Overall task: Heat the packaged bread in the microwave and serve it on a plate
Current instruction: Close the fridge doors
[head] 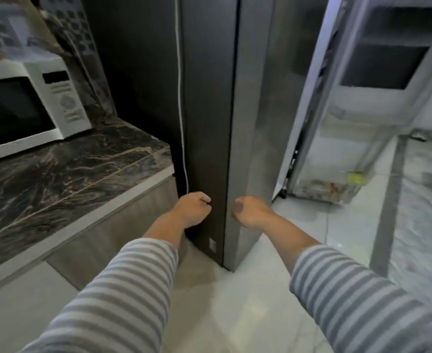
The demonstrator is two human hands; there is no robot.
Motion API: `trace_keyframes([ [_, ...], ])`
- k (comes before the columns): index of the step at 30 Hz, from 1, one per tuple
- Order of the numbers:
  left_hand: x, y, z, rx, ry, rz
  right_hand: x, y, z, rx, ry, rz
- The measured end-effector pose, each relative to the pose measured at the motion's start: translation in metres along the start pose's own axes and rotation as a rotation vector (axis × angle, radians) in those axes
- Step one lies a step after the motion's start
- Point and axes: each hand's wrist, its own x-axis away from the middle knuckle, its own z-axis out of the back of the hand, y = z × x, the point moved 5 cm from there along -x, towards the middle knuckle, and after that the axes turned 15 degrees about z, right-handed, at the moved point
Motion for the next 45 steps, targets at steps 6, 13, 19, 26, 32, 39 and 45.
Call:
trace_keyframes([
  [6, 0.004, 0.129, -0.08, -0.095, -0.08, -0.194, 0.054, 0.115, 0.077, 0.015, 0.13, -0.127],
  [13, -0.015, 0.283, -0.191, -0.028, -0.111, -0.248, 0.107, 0.258, 0.175, 0.038, 0.2, -0.206],
  [19, -0.038, 0.391, -0.265, -0.02, -0.186, -0.284, 0.126, 0.367, 0.246, 0.058, 0.183, -0.253],
  [26, -0.094, 0.486, -0.314, -0.13, -0.209, -0.331, 0.113, 0.458, 0.304, 0.02, 0.233, -0.343],
  [32, -0.18, 0.57, -0.334, -0.16, -0.242, -0.407, 0.049, 0.534, 0.345, -0.045, 0.323, -0.41],
  [39, -0.293, 0.689, -0.327, -0.207, -0.243, -0.49, -0.048, 0.601, 0.426, -0.082, 0.459, -0.492],
  [45, -0.352, 0.765, -0.337, -0.228, -0.189, -0.566, -0.101, 0.652, 0.482, -0.072, 0.549, -0.503],
])
